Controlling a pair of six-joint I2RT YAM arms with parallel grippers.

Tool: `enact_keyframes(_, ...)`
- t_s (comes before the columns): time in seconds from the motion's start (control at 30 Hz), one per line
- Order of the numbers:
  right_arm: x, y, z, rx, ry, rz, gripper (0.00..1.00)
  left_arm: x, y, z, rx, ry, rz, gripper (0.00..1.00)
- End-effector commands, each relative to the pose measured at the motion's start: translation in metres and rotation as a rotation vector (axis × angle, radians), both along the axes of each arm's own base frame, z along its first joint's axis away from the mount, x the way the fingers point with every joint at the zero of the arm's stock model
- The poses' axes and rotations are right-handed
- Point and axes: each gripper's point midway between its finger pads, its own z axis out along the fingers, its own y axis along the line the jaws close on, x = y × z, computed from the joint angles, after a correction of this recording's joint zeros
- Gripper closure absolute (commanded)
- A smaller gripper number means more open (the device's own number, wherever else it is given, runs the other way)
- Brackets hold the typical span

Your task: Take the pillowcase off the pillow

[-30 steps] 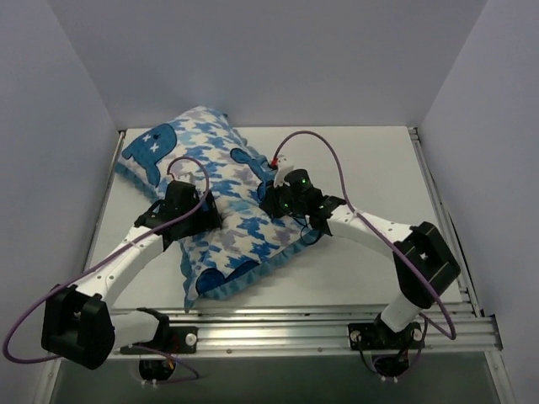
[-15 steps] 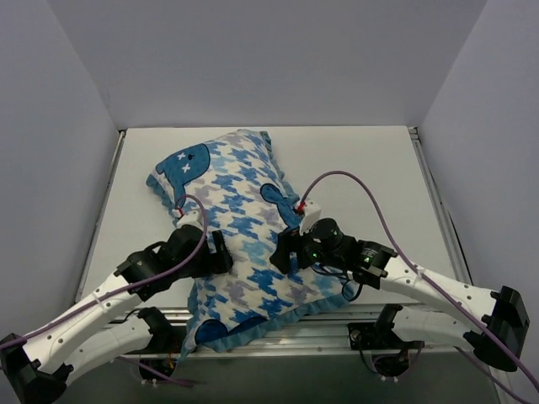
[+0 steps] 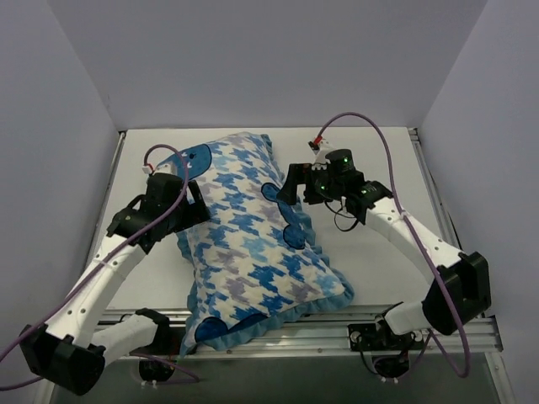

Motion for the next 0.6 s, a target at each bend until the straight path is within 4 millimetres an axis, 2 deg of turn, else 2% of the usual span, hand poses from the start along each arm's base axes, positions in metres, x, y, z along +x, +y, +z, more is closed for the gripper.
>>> enact_keyframes(0.0, 0.027, 0.023, 0.005, 0.06, -0.002, 0.093, 0.0, 0.03, -0.014, -0.013, -0.067, -0.008, -0.071, 0.06)
enact_keyframes(0.07, 0.039, 0.036, -0.013, 0.061, 0.046, 0.129, 0.0, 0.044, -0.018, -0.03, -0.067, 0.014, -0.064, 0.06)
enact_keyframes(0.13, 0.047, 0.046, -0.022, 0.091, 0.063, 0.144, 0.0, 0.05, -0.017, -0.046, -0.052, 0.051, -0.05, 0.06)
enact_keyframes(0.17, 0.05, 0.051, -0.04, 0.091, 0.099, 0.149, 0.0, 0.054, -0.018, -0.059, -0.041, 0.082, -0.048, 0.06)
enact_keyframes(0.23, 0.048, 0.062, -0.052, 0.111, 0.119, 0.183, 0.0, 0.053, -0.021, -0.079, -0.043, 0.124, -0.051, 0.06)
enact_keyframes(0.27, 0.047, 0.067, -0.068, 0.107, 0.153, 0.193, 0.0, 0.057, -0.025, -0.089, -0.052, 0.133, -0.055, 0.06)
enact_keyframes(0.33, 0.044, 0.075, -0.081, 0.109, 0.175, 0.219, 0.0, 0.054, -0.026, -0.108, -0.061, 0.169, -0.047, 0.06)
enact_keyframes(0.37, 0.039, 0.083, -0.092, 0.105, 0.196, 0.247, 0.09, 0.057, -0.03, -0.118, -0.071, 0.181, -0.054, 0.06)
enact_keyframes(0.43, 0.03, 0.092, -0.098, 0.124, 0.215, 0.303, 0.3, 0.057, -0.033, -0.132, -0.078, 0.209, -0.053, 0.06)
enact_keyframes(0.47, 0.025, 0.095, -0.098, 0.134, 0.224, 0.325, 0.65, 0.058, -0.041, -0.14, -0.098, 0.231, -0.076, 0.06)
enact_keyframes(0.5, 0.023, 0.098, -0.091, 0.156, 0.211, 0.343, 0.8, 0.056, -0.049, -0.142, -0.112, 0.243, -0.096, 0.06)
enact_keyframes(0.53, 0.022, 0.098, -0.085, 0.163, 0.202, 0.352, 0.9, 0.06, -0.055, -0.14, -0.117, 0.234, -0.109, 0.06)
enact_keyframes(0.57, 0.023, 0.096, -0.065, 0.173, 0.158, 0.355, 1.0, 0.063, -0.062, -0.14, -0.118, 0.223, -0.126, 0.06)
